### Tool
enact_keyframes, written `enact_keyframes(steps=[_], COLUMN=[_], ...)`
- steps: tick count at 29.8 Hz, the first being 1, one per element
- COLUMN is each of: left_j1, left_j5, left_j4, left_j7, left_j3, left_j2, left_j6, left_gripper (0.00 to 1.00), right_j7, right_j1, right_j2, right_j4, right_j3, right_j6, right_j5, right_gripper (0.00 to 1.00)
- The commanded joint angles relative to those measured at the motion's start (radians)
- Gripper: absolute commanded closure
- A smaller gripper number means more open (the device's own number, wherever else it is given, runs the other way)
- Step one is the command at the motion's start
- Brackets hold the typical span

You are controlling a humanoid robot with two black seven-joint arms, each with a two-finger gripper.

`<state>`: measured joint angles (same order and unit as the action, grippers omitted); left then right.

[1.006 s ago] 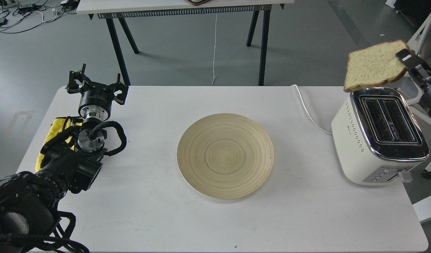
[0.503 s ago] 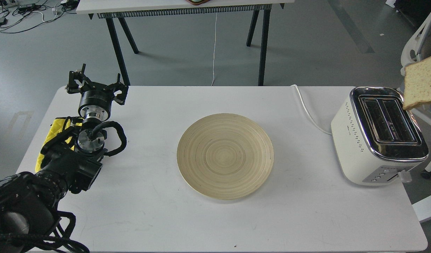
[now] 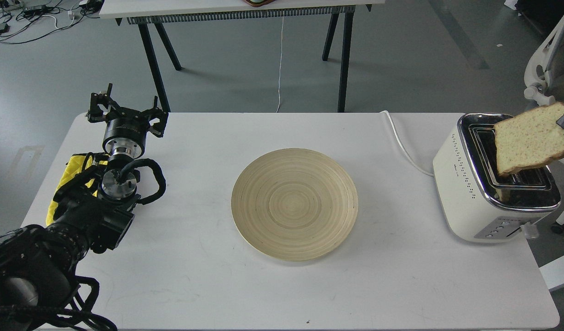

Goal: Put bread in toaster with right arm
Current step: 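Lower the bread slice into the toaster slot with the right gripper, then open the right gripper and raise it off the bread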

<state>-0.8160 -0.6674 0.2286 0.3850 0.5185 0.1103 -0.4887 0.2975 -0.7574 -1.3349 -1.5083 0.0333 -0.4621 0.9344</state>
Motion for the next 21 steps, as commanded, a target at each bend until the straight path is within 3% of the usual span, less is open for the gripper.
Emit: enact_keyframes(steps=[1, 5, 8, 10, 14, 21], left_j1=[-0.002, 0.0, 0.0, 0.0, 0.0, 0.0], left_j5=[0.0, 0.0, 0.0, 0.0, 0.0, 0.0], left_j4=[0.0, 0.0, 0.0, 0.0, 0.0, 0.0], left_j7=[0.0, 0.0, 0.0, 0.0, 0.0, 0.0], left_j3=[0.0, 0.0, 0.0, 0.0, 0.0, 0.0], left_j2=[0.0, 0.0, 0.0, 0.0, 0.0, 0.0], left_j6=[0.0, 0.0, 0.0, 0.0, 0.0, 0.0], left_gripper=[0.0, 0.0, 0.0, 0.0, 0.0, 0.0], right_j7=[0.0, 0.0, 0.0, 0.0, -0.001, -0.004], right_j1=[0.0, 0.0, 0.0, 0.0, -0.002, -0.025], right_j2=[0.02, 0.057, 0.072, 0.083, 0.088, 0.082], right_j4=[0.003, 0.006, 0.006, 0.008, 0.006, 0.005], right_j3=[-0.022, -0.027, -0.027, -0.026, -0.01, 0.026], right_j6=[-0.003, -0.007, -0.01, -0.012, -0.012, -0.012], right_j5=[0.001, 0.003, 0.001, 0.0, -0.003, -0.014], right_gripper=[1.0, 0.94, 0.76, 0.52, 0.45, 0.18])
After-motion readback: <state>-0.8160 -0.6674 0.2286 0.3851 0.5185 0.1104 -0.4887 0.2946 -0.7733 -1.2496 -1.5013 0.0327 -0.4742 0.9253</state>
